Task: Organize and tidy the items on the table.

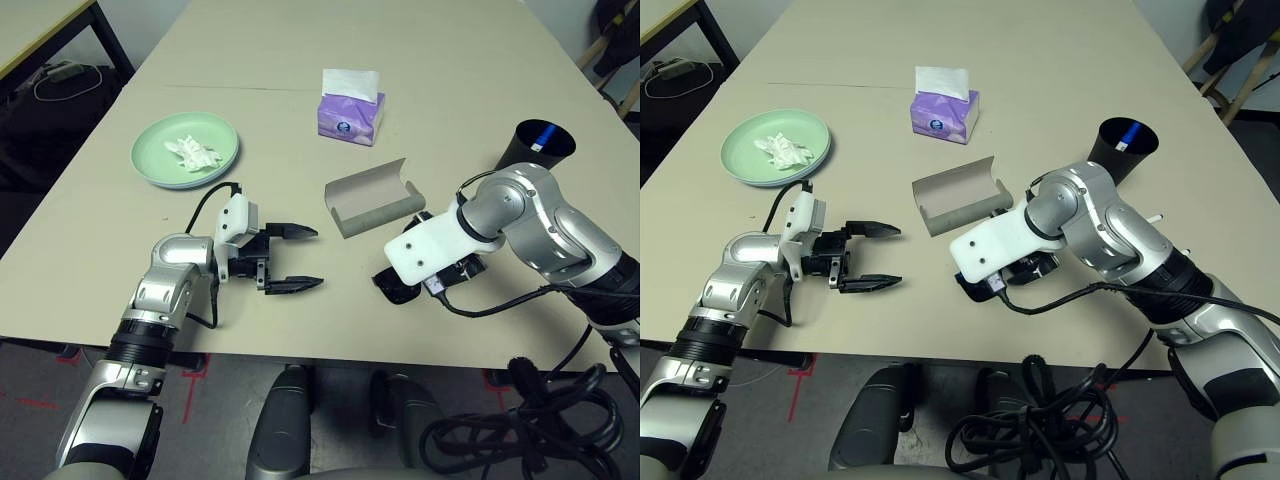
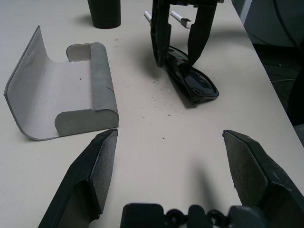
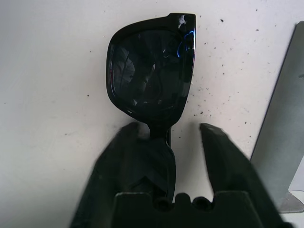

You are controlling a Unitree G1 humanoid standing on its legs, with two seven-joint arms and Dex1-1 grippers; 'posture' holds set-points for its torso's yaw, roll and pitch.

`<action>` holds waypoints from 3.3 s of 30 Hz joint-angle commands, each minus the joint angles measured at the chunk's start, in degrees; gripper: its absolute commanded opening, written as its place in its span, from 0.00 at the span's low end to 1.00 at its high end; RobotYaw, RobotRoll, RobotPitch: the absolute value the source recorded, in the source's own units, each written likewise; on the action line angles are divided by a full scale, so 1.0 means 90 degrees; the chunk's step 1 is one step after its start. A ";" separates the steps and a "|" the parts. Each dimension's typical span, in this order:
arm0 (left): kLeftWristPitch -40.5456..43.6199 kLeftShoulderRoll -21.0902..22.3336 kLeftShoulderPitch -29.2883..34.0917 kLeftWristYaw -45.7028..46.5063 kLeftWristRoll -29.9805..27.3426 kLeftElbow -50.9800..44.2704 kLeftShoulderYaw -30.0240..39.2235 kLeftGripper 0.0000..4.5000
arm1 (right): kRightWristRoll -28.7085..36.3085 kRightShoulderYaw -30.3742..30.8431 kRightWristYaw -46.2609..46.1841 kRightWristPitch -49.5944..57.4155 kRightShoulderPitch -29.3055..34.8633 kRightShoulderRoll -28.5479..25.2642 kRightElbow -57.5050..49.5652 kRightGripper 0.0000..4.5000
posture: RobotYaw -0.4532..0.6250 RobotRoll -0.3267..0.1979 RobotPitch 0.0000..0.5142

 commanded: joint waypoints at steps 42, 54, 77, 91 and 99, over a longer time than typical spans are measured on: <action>0.1031 0.0132 0.0119 0.1371 -0.0106 -0.1222 0.0229 1.00 | -0.0787 -0.0173 -0.3039 -0.1739 -0.2194 0.1465 0.3627 0.08 | 0.65 0.62 0.29; 0.1067 0.0107 0.0010 0.1358 -0.0087 -0.1214 0.0182 1.00 | -0.0733 -0.0274 -0.2684 -0.1447 -0.1693 0.1247 0.2890 0.08 | 0.63 0.62 0.29; 0.1098 0.0124 0.0090 0.1396 -0.0082 -0.1292 0.0186 1.00 | -0.0986 -0.0085 -0.2868 -0.1632 -0.1481 0.1378 0.3221 0.08 | 0.64 0.62 0.30; 0.1109 0.0108 0.0051 0.1379 -0.0069 -0.1253 0.0152 1.00 | -0.1195 -0.0005 -0.3177 -0.1719 -0.1443 0.1572 0.3639 0.08 | 0.64 0.62 0.29; 0.1100 0.0081 0.0043 0.1387 -0.0053 -0.1235 0.0125 1.00 | -0.1291 0.0050 -0.3323 -0.1837 -0.1622 0.1709 0.4041 0.08 | 0.64 0.62 0.29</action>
